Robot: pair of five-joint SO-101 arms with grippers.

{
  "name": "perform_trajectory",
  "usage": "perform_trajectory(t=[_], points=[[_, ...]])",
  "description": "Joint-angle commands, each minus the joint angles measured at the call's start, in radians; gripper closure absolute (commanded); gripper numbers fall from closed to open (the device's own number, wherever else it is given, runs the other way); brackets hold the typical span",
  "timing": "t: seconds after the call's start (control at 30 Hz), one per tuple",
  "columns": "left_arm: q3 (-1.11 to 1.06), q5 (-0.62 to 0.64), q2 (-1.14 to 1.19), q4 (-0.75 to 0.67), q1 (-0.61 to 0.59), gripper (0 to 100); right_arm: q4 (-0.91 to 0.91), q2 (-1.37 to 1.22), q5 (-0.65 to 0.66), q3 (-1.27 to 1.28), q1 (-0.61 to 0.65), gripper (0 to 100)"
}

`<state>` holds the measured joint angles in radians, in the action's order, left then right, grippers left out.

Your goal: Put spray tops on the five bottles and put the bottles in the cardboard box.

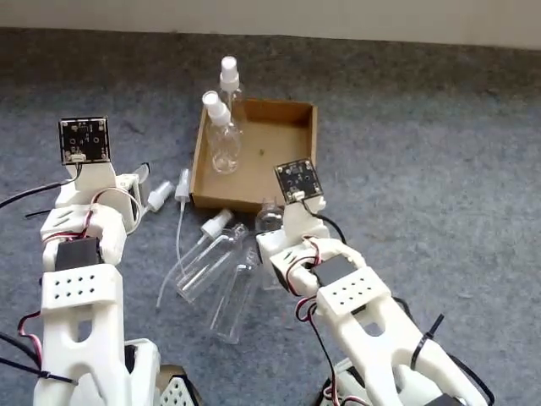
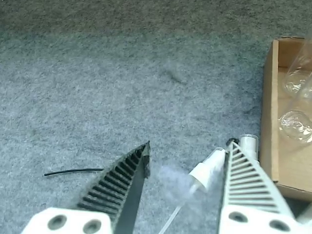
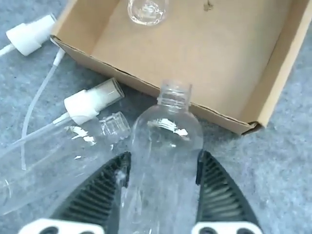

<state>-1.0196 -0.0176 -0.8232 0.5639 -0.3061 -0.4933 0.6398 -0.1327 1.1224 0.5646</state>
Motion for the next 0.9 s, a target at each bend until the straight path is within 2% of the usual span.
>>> perform_trajectory(t=[0.0,0.17,0.3,0.4,0.5,0.67,0.87], points=[[0.005,0.011,0.001,-0.008,0.008,77,-0.024,0.012,-0.002,-0.013,-0.07,92.6],[0.005,0.011,0.001,-0.009,0.008,77,-0.203,0.127,0.037,-0.091,-0.196,92.6],[0.005,0.011,0.001,-0.014,0.008,77,-0.46,0.275,0.218,-0.209,-0.277,92.6],[0.005,0.011,0.001,-0.014,0.008,77,-0.578,0.288,0.362,-0.321,-0.389,92.6],[0.005,0.011,0.001,-0.011,0.008,77,-0.556,0.18,0.486,-0.398,-0.512,92.6],[0.005,0.011,0.001,-0.008,0.008,77,-0.407,-0.153,0.657,-0.43,-0.616,92.6],[0.005,0.011,0.001,-0.008,0.008,77,-0.395,-0.433,0.686,-0.464,-0.69,90.0]])
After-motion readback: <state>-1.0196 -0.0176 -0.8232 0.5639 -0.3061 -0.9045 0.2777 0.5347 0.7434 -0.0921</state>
